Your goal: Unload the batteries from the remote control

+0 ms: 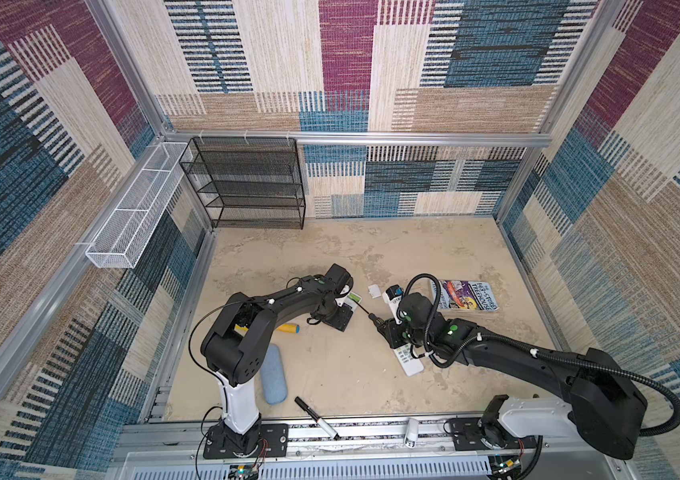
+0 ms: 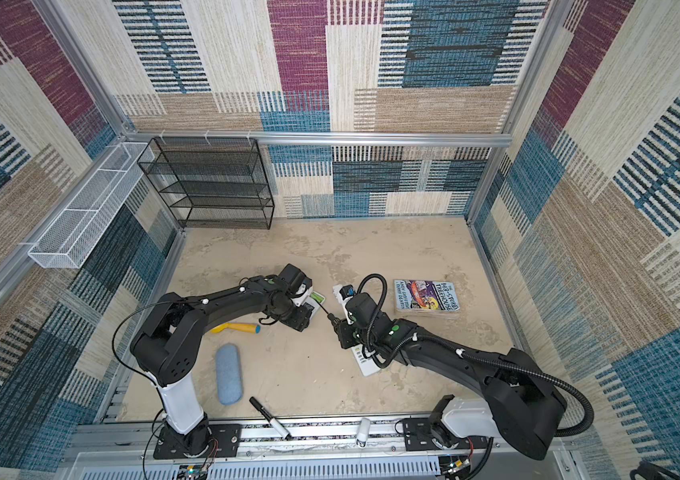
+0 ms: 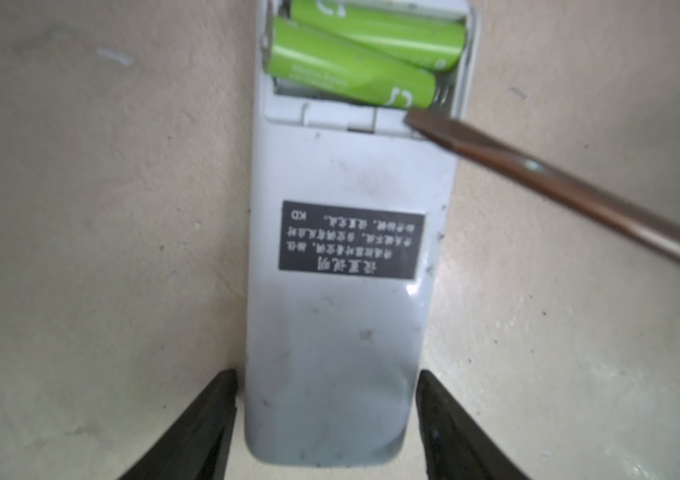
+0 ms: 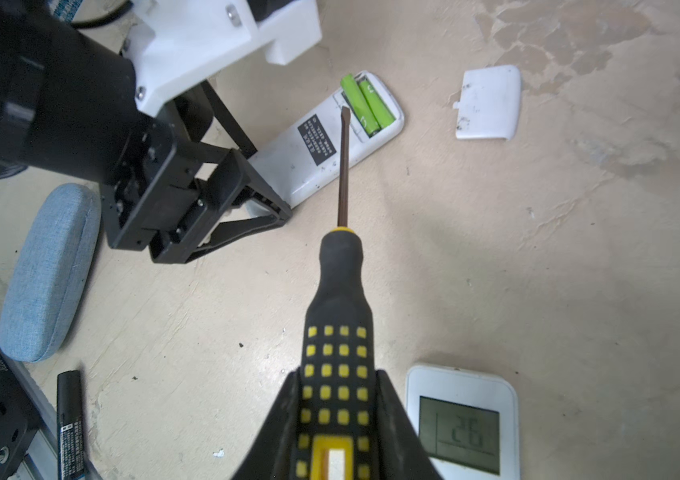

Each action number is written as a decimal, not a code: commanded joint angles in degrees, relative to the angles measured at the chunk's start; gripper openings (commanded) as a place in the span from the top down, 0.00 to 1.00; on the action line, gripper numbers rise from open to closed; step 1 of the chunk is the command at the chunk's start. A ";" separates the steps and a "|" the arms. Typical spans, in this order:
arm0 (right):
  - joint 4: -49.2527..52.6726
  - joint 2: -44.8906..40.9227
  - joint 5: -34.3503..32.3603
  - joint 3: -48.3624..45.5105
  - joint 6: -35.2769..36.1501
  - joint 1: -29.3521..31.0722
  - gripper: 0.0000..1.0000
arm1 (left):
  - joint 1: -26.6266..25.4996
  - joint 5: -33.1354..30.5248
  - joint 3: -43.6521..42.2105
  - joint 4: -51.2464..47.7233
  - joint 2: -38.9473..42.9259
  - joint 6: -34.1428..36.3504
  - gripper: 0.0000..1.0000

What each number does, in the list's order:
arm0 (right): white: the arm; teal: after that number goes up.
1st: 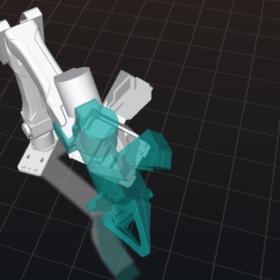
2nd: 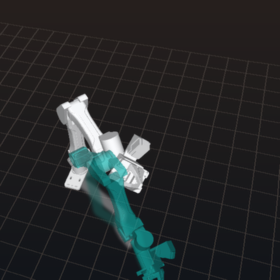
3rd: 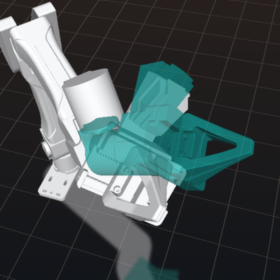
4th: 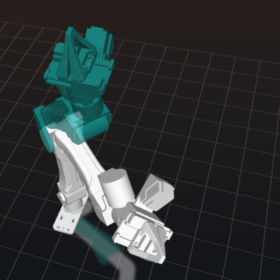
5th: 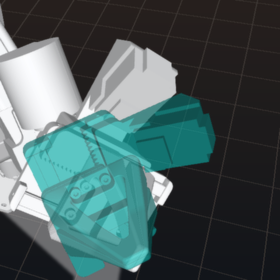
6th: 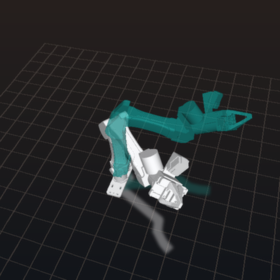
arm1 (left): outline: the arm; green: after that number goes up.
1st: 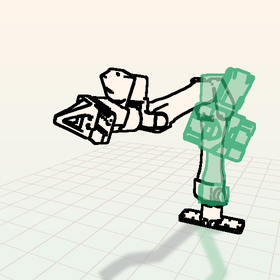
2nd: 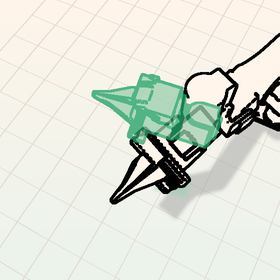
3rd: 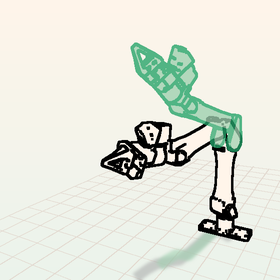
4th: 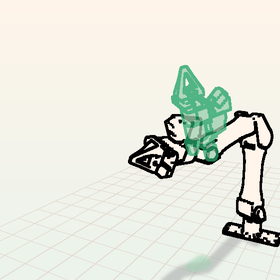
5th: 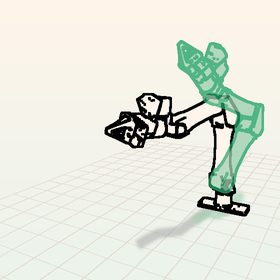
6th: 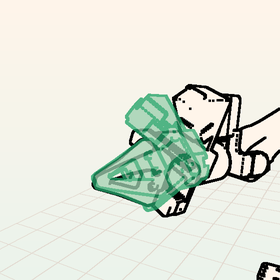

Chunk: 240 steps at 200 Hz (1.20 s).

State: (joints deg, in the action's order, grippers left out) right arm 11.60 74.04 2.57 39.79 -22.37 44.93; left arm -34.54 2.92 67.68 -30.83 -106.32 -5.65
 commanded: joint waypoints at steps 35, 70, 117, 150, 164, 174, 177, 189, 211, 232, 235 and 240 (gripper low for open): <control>-2.76 0.95 1.18 0.11 -0.19 -0.45 1.00 | 0.00 2.18 -1.50 0.77 -0.38 2.43 0.41; -2.79 0.94 1.23 0.28 -0.57 -0.54 1.00 | -0.06 3.67 -2.10 1.03 -0.38 3.45 0.43; -3.32 2.37 1.77 0.71 -0.83 -1.20 1.00 | -0.30 4.86 -2.88 1.10 -0.29 4.42 0.45; -3.52 2.60 1.59 1.15 -0.94 -1.43 1.00 | -0.91 5.43 -3.43 0.79 -0.05 4.33 0.45; -3.42 2.68 1.73 1.09 -0.83 -1.55 1.00 | -1.28 5.33 -3.67 0.53 0.05 4.16 0.45; -3.29 2.73 1.92 1.14 -0.88 -1.51 1.00 | -1.63 5.37 -3.85 0.36 0.15 4.09 0.46; -3.23 2.81 1.99 1.16 -0.91 -1.63 1.00 | -1.68 5.35 -3.87 0.34 0.15 4.03 0.46; -3.07 2.93 2.35 1.08 -1.39 -1.65 1.00 | -2.01 5.21 -3.92 -0.14 0.15 3.83 0.46; -2.63 2.77 2.61 0.43 -2.86 -1.65 1.00 | -2.45 4.73 -3.96 -1.24 0.30 3.50 0.46; -1.69 2.38 2.05 0.04 -4.24 -1.61 1.00 | -2.63 3.37 -3.87 -2.73 0.41 2.71 0.47; -1.55 2.30 1.90 -0.03 -4.42 -1.61 1.00 | -2.63 3.18 -3.87 -2.96 0.41 2.60 0.47; -1.36 2.14 1.71 -0.21 -4.67 -1.65 1.00 | -2.63 2.79 -3.79 -3.45 0.35 2.37 0.47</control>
State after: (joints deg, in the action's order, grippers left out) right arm 10.13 76.86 4.51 40.01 -24.53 43.27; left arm -36.99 4.27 64.42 -25.36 -105.19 -1.80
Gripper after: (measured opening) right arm 0.269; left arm 0.587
